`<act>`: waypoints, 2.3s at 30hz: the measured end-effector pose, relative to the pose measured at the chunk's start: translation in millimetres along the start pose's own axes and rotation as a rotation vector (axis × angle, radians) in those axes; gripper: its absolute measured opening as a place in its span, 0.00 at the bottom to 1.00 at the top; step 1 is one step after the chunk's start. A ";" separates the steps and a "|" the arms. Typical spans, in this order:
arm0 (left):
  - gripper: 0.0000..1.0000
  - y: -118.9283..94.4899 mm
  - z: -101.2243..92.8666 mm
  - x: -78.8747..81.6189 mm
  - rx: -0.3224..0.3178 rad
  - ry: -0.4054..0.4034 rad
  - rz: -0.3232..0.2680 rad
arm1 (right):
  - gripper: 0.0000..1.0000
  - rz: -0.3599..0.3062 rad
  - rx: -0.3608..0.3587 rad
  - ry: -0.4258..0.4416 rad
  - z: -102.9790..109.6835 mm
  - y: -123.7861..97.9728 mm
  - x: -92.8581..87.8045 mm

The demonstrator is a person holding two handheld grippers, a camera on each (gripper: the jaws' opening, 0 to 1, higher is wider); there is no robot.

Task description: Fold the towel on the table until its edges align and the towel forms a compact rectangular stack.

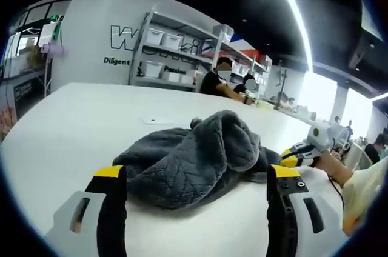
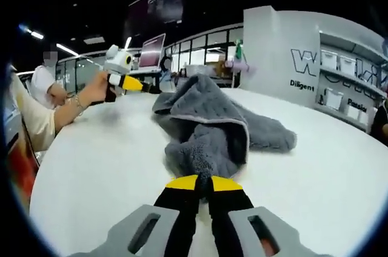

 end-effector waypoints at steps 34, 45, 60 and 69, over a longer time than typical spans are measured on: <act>0.91 4.2 1.9 -7.9 -0.001 -0.002 0.041 | 0.01 -0.313 -0.250 0.196 -61.6 -67.4 47.1; 0.89 -0.7 0.9 -0.2 0.007 0.001 0.002 | 0.01 -0.305 -0.352 0.221 -76.1 -77.7 40.3; 0.89 1.2 -5.9 -1.5 -0.033 -0.018 0.009 | 0.01 -0.059 -0.568 0.041 -113.6 -79.2 6.1; 0.88 1.1 -7.8 -0.4 -0.038 -0.019 0.005 | 0.01 0.044 -0.611 -0.045 -119.2 -72.3 -8.5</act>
Point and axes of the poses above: the point that each gripper's makers call its tool centre point, and the gripper's own axes: y roughly forward along the fingers, z roughly to its left, x roughly out of its top, the point moved 3 cm from there along -y, roughly backward along the fingers, and after that the axes turned 3 degrees about z, right-handed, at the moved point
